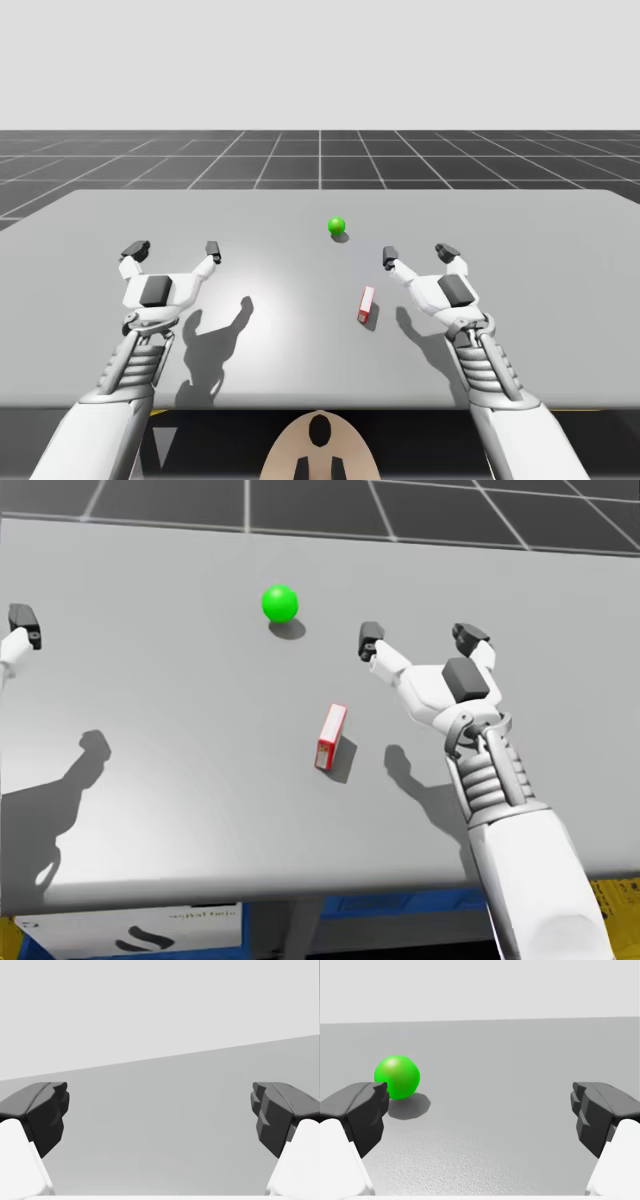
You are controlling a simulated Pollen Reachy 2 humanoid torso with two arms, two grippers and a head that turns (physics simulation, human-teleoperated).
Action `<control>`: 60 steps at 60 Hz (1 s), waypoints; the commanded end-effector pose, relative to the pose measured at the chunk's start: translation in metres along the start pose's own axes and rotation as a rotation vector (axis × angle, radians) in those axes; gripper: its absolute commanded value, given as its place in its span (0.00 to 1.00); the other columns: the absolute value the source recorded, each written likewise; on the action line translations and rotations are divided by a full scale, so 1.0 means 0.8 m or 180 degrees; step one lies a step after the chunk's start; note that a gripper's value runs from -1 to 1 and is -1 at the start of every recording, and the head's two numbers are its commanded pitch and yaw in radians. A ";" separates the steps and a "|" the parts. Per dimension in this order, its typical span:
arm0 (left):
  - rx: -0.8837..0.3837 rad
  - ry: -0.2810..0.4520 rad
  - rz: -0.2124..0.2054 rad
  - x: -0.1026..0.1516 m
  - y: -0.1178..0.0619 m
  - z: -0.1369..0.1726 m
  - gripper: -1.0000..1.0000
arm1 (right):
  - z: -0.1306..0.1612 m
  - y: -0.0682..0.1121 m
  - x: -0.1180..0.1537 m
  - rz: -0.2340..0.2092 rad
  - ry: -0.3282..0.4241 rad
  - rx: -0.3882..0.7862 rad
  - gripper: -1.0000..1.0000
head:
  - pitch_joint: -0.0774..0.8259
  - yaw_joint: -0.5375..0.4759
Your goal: Watch the red light. When it turns green, pick up the object.
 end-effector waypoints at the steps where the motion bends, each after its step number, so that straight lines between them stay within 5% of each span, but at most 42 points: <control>1: -0.0012 -0.0001 -0.0011 0.000 -0.002 0.001 0.00 | -0.001 0.005 -0.003 -0.0048 0.0010 0.0009 0.00 | 0.88 0.36; 15: -0.0013 0.0002 -0.0021 0.000 -0.005 0.001 0.00 | 0.003 0.012 -0.002 0.0075 0.0033 0.0160 0.00 | 0.88 0.36; 17: -0.0013 0.0006 -0.0023 0.000 -0.005 0.001 0.00 | 0.005 0.013 -0.001 0.0152 0.0037 0.0245 0.00 | 0.88 0.36; 19: -0.0011 0.0011 -0.0025 0.000 -0.005 0.001 0.00 | 0.010 0.013 0.004 0.0059 0.0227 0.0734 0.00 | 0.88 0.36; 21: -0.0012 0.0014 -0.0027 -0.001 -0.006 0.001 0.00 | 0.014 0.014 0.005 0.0132 0.0196 0.0740 0.00 | 0.88 0.36; 23: -0.0014 0.0023 -0.0030 -0.002 -0.006 0.000 0.00 | 0.018 0.013 0.007 -0.0126 0.0278 0.1061 0.00 | 0.88 0.35; 25: -0.0016 0.0027 -0.0033 -0.002 -0.007 0.000 0.00 | 0.020 0.016 0.008 -0.0232 0.0160 0.1095 0.00 | 0.88 0.35; 30: -0.0020 0.0034 -0.0044 -0.003 -0.008 0.001 0.00 | 0.026 0.013 0.007 0.0136 -0.0007 0.1497 0.00 | 0.88 0.34; 41: -0.0010 0.0042 -0.0054 -0.005 -0.009 0.000 0.00 | 0.055 0.010 -0.008 0.0324 0.0367 0.2328 0.00 | 0.88 0.35; 60: -0.0017 0.0055 -0.0074 -0.008 -0.011 -0.001 0.00 | 0.050 -0.009 -0.046 0.0583 0.0705 0.2776 0.00 | 0.88 0.35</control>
